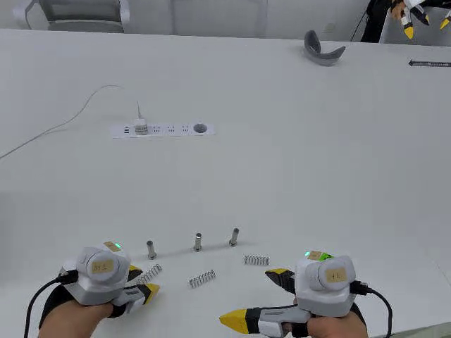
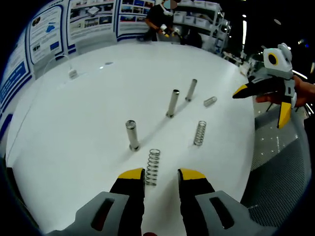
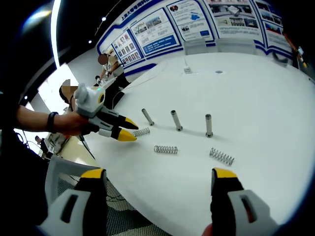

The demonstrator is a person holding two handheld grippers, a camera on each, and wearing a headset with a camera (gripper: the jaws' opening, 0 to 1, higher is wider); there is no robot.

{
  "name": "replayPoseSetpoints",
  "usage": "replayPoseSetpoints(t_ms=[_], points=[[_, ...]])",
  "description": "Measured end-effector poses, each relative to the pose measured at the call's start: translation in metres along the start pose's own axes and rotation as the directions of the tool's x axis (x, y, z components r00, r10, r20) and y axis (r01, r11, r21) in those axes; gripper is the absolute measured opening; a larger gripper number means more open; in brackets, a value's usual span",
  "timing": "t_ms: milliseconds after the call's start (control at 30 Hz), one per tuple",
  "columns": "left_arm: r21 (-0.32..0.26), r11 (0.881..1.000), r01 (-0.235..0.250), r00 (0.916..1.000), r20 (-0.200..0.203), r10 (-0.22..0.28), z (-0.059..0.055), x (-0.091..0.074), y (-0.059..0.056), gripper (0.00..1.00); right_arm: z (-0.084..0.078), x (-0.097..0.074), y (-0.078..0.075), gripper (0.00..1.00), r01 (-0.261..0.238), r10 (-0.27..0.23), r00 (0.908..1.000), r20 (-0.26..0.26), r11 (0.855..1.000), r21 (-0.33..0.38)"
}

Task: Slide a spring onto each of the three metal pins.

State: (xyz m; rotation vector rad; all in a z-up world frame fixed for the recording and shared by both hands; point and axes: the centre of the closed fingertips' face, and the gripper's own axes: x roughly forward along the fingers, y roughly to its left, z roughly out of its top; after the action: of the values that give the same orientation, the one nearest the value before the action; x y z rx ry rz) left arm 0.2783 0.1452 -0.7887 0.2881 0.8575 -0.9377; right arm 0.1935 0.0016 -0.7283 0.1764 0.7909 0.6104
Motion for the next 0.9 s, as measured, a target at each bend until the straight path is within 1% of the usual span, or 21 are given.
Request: replayPoseSetpoints(t_ms=[67, 167, 233, 300, 333, 367, 467, 533, 633, 667, 700, 767, 800, 900], points=[[-0.004, 1.0, -0.008, 1.0, -0.002, 0.008, -0.001, 0.001, 0.001, 0.26, 0.0, 0.0, 0.001, 0.89, -0.003, 0.003, 1.0, -0.002, 1.0, -0.002], [0.005, 1.0, -0.027, 0.9994, -0.023, 0.027, -0.007, 0.004, 0.004, 0.24, 0.001, 0.0, 0.001, 0.89, 0.0, 0.0, 1.0, 0.001, 1.0, 0.001], [-0.001, 0.999, -0.033, 0.9991, -0.026, 0.033, -0.008, 0.005, 0.005, 0.22, 0.001, 0.0, 0.0, 0.89, 0.002, -0.002, 1.0, 0.003, 1.0, 0.002], [-0.001, 0.999, -0.035, 0.9988, -0.036, 0.035, -0.012, 0.007, 0.006, 0.2, 0.002, -0.001, -0.001, 0.89, 0.004, -0.004, 1.0, 0.007, 1.0, 0.006], [0.019, 0.999, -0.05, 0.9988, 0.0, 0.05, -0.007, 0.01, 0.011, 0.18, 0.002, -0.001, -0.001, 0.89, 0.005, -0.005, 1.0, 0.009, 1.0, 0.009], [0.006, 0.999, -0.046, 0.9986, -0.025, 0.046, -0.011, 0.009, 0.011, 0.17, 0.002, -0.001, -0.001, 0.88, 0.005, -0.005, 0.9999, 0.01, 1.0, 0.013], [0.002, 0.999, -0.049, 0.9986, -0.02, 0.049, -0.008, 0.01, 0.013, 0.14, 0.0, 0.0, -0.002, 0.88, 0.006, -0.007, 0.9999, 0.008, 1.0, 0.022], [0.035, 0.997, -0.065, 0.9976, -0.023, 0.066, -0.008, 0.01, 0.014, 0.12, -0.001, 0.0, 0.0, 0.88, 0.004, -0.004, 1.0, 0.003, 1.0, 0.019], [0.069, 0.995, -0.067, 0.9973, -0.025, 0.069, -0.007, 0.011, 0.013, 0.11, -0.001, 0.0, 0.001, 0.88, 0.004, -0.004, 1.0, 0.001, 1.0, 0.019], [0.074, 0.995, -0.061, 0.9977, -0.025, 0.063, -0.007, 0.011, 0.012, 0.11, 0.0, 0.0, 0.001, 0.88, 0.004, -0.004, 1.0, 0.004, 1.0, 0.021], [0.069, 0.996, -0.058, 0.9979, -0.024, 0.06, -0.007, 0.012, 0.012, 0.11, -0.001, -0.001, 0.0, 0.87, 0.003, -0.003, 1.0, 0.005, 1.0, 0.024], [0.036, 0.998, -0.06, 0.9974, -0.038, 0.062, -0.008, 0.011, 0.01, 0.11, 0.001, -0.001, 0.001, 0.87, 0.002, -0.002, 1.0, 0.01, 1.0, 0.027], [0.035, 0.998, -0.058, 0.9976, -0.036, 0.059, -0.007, 0.011, 0.01, 0.11, 0.001, -0.002, 0.001, 0.87, 0.003, -0.003, 0.9999, 0.011, 1.0, 0.027], [0.021, 0.999, -0.049, 0.9979, -0.041, 0.05, -0.009, 0.009, 0.005, 0.1, 0.002, -0.003, 0.001, 0.86, 0.001, -0.002, 0.9998, 0.02, 1.0, 0.03]])
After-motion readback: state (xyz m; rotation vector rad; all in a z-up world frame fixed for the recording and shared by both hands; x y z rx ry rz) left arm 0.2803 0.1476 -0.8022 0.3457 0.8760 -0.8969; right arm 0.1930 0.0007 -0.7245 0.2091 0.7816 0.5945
